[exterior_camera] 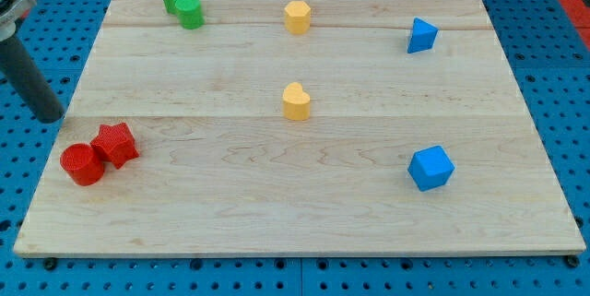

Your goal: Separate the red circle and the red star

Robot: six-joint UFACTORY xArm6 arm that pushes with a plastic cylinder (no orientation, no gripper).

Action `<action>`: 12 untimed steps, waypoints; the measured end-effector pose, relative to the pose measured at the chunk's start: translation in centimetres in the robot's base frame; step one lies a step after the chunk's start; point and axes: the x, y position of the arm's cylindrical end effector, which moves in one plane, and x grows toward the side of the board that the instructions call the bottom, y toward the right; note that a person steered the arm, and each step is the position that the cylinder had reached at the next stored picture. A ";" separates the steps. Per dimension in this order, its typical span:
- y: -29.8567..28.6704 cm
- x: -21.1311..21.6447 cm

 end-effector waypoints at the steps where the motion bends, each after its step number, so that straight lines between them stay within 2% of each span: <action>1: 0.0 -0.2; 2: 0.1 -0.3; 3: 0.1 1.3; 4: 0.1 5.6; 7: 0.0 5.9; 10: 4.3 12.5; 12: 2.2 9.2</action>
